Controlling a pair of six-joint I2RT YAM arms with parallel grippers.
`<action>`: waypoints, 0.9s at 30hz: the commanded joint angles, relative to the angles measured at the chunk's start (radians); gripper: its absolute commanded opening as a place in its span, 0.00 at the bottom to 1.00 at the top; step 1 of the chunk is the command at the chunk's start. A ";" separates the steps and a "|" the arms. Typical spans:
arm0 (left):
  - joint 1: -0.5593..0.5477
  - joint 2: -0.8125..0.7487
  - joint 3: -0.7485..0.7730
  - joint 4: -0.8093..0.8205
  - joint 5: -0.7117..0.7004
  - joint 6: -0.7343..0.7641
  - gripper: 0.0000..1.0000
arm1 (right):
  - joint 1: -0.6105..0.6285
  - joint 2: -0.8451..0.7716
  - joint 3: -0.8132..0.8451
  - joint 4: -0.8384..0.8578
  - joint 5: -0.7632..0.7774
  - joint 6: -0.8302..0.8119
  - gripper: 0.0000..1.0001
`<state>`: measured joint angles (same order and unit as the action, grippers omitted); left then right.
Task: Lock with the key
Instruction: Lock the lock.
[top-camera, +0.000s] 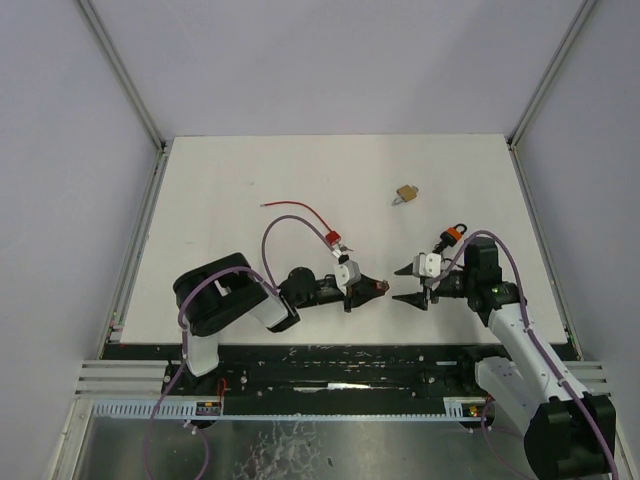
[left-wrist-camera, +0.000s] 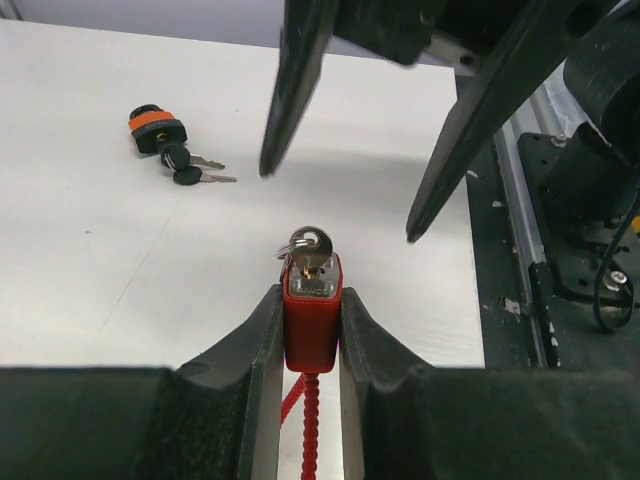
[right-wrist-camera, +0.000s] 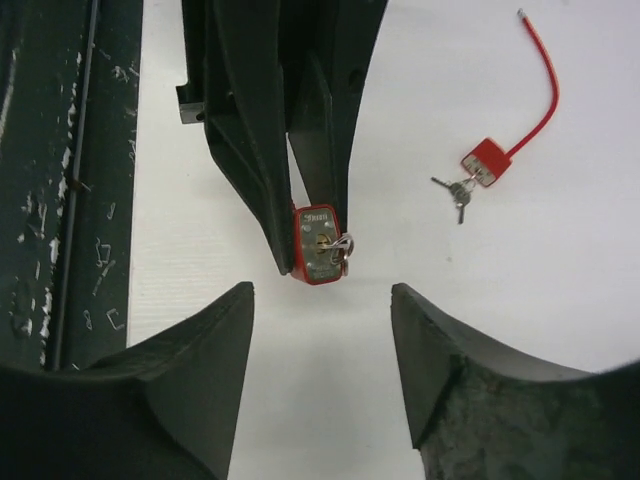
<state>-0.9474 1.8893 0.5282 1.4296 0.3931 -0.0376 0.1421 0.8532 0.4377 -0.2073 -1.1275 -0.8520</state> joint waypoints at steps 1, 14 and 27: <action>-0.002 0.002 -0.037 0.020 0.005 0.121 0.00 | 0.004 -0.061 0.106 -0.353 -0.050 -0.422 0.71; -0.039 0.019 -0.051 -0.035 0.070 0.298 0.00 | 0.018 0.038 0.183 -0.634 -0.074 -0.866 0.88; -0.113 0.041 -0.038 -0.089 0.033 0.418 0.00 | 0.083 0.178 0.170 -0.524 0.001 -0.814 0.55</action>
<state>-1.0397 1.9194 0.4801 1.3869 0.4442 0.3149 0.1932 1.0866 0.6537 -0.8345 -1.1530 -1.7550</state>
